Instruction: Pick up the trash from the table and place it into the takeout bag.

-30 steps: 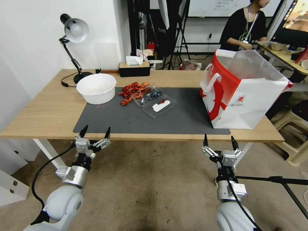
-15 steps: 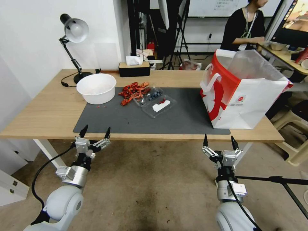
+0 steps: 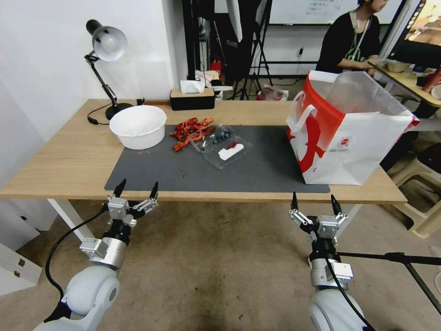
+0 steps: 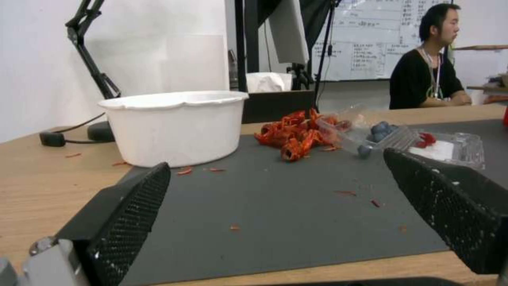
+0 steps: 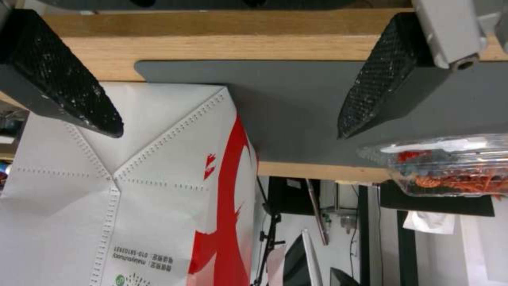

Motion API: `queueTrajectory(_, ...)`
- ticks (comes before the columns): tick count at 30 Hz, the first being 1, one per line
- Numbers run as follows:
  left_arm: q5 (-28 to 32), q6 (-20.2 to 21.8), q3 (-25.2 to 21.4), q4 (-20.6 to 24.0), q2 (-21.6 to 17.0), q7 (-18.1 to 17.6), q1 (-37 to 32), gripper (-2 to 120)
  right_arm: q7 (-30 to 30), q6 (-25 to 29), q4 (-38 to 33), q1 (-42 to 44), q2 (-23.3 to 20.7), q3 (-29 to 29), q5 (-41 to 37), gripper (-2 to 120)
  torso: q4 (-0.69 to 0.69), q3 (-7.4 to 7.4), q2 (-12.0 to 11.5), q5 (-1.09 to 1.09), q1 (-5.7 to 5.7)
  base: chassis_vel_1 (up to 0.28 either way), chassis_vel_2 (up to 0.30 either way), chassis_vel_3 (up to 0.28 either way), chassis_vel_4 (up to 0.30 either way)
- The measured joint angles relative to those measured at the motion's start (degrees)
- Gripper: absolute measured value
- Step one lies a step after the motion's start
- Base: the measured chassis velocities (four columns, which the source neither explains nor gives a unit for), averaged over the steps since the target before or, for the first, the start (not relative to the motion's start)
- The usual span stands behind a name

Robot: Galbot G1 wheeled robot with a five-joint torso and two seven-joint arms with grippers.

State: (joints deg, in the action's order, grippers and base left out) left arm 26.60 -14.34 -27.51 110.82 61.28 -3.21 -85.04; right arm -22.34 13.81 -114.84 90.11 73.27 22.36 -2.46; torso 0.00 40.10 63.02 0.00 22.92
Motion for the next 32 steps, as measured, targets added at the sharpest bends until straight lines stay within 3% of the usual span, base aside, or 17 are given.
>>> queueTrajectory(32,0.00,0.00,0.00,0.00,0.00,0.00,0.00,100,0.00,0.00,0.00,0.00,0.00,0.00,0.00,100,0.00,0.00,0.00,0.00,0.00,0.000,0.000,0.000,0.000)
